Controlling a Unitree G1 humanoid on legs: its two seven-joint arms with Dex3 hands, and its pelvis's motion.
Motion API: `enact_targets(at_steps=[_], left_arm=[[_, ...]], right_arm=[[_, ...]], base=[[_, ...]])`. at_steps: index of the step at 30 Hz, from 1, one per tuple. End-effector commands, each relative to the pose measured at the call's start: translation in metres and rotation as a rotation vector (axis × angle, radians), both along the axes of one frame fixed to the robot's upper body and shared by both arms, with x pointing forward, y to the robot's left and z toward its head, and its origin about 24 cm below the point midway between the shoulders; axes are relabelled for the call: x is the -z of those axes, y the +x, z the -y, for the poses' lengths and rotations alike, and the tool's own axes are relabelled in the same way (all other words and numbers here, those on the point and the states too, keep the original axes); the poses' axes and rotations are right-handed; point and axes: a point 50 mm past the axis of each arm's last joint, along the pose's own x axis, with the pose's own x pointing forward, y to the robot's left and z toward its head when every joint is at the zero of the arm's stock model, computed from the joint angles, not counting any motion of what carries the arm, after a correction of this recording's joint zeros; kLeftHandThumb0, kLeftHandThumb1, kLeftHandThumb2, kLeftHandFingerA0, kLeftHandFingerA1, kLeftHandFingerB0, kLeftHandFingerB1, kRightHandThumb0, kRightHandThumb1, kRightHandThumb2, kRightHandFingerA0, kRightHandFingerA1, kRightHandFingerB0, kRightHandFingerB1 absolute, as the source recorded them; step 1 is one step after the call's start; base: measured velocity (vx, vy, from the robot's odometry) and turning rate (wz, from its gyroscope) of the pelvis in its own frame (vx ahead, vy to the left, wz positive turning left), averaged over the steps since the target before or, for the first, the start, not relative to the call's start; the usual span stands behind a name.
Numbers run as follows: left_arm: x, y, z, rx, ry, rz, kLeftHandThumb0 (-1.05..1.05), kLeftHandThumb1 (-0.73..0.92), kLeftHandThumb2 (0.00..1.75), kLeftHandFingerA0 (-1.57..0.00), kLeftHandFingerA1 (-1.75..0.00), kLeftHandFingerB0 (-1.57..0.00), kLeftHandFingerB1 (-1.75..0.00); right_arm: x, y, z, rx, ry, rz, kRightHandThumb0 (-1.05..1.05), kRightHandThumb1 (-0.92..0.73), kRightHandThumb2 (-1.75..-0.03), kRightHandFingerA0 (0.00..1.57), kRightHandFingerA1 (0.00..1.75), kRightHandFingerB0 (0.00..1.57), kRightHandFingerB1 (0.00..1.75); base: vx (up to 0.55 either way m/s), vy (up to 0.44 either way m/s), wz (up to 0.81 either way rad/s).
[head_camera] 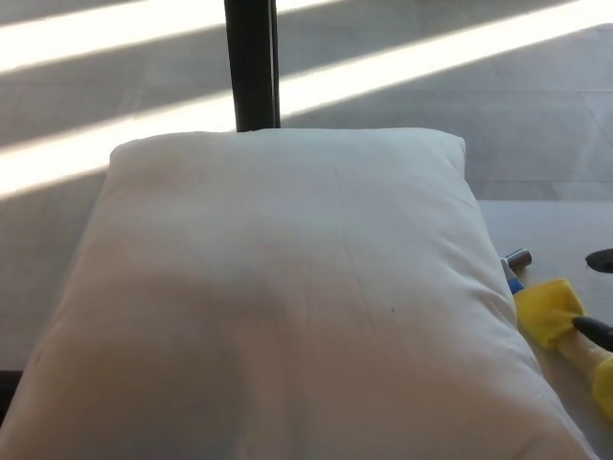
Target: A hammer is kept on the right hand side and a pillow is kept on the left hand side on the desk infront of the robot and the robot uses its right hand to pick up the hammer and makes a downward swinging motion to hit the pillow
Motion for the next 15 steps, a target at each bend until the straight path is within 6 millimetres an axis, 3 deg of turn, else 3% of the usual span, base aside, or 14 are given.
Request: enact_targets(at_steps=[1,5,6,15], left_arm=[[-0.004,-0.002,-0.004,0.027,0.033,-0.001,-0.6,0.74,0.62,-0.63,-0.58,-0.49,-0.48],[-0.005,0.0,-0.005,0.02,0.026,0.007,-0.61,0.73,0.62,-0.65,-0.59,-0.48,-0.47],[-0.005,-0.001,-0.004,0.039,0.024,0.001,-0.61,0.75,0.63,-0.58,-0.55,-0.44,-0.45],[-0.004,-0.002,-0.002,0.053,0.012,0.01,-0.63,0.73,0.62,-0.6,-0.55,-0.47,-0.46]], right_arm=[[0.008,0.004,0.001,0.044,-0.15,-0.04,-0.76,-0.55,-0.9,0.08,0.55,0.28,0.45],[0.016,0.004,-0.008,0.023,-0.185,-0.057,-0.78,-0.56,-0.91,0.07,0.55,0.27,0.45],[0.02,0.004,-0.011,0.02,-0.186,-0.072,-0.77,-0.56,-0.9,0.08,0.55,0.27,0.45],[0.049,0.005,-0.026,0.018,-0.257,-0.135,-0.79,-0.54,-0.91,0.09,0.54,0.29,0.46]], base=[[0.0,0.0,0.0],[0.0,0.0,0.0],[0.0,0.0,0.0],[0.0,0.0,0.0]])
